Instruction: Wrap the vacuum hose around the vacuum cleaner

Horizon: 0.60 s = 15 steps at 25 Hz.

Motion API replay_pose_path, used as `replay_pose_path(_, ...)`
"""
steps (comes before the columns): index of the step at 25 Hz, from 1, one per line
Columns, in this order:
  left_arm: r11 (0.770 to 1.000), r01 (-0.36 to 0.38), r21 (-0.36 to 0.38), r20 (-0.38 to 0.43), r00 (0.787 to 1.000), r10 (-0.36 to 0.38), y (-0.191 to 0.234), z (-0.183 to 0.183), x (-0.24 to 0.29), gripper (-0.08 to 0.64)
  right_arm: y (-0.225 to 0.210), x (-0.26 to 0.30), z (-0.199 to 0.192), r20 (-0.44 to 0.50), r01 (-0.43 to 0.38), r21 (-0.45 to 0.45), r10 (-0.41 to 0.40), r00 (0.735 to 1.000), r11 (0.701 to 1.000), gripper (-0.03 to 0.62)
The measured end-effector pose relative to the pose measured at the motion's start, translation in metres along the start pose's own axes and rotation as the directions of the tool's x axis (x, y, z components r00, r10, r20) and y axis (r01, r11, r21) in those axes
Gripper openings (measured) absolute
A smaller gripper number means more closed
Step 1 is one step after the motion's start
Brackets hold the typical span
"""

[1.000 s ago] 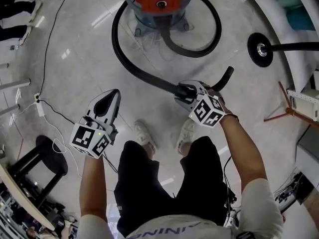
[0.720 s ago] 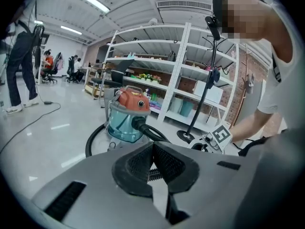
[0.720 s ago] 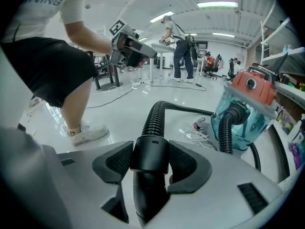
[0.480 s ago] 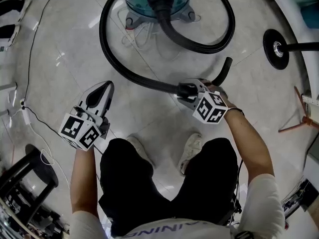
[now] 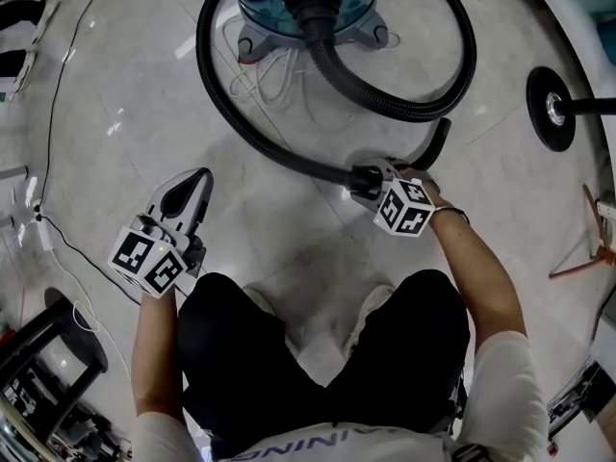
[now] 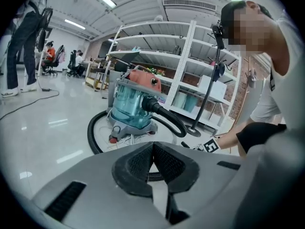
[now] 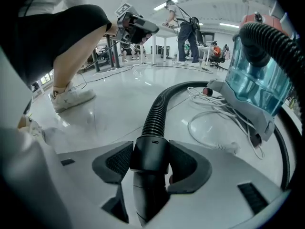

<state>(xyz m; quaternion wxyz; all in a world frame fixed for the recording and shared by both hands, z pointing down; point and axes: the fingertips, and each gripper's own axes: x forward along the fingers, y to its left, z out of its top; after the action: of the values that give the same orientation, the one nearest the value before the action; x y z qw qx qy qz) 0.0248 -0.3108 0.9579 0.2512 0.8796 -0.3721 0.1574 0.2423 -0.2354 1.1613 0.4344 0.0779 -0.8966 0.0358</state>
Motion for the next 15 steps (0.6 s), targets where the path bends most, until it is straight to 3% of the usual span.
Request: replay_pose_path(15,1.000,0.015,0.020,0.019,1.000,-0.015,-0.003,0.009,0.008,0.017,0.006,0.025,-0.015,-0.024,-0.025,-0.031,0.024,0.999,0.999,0.242)
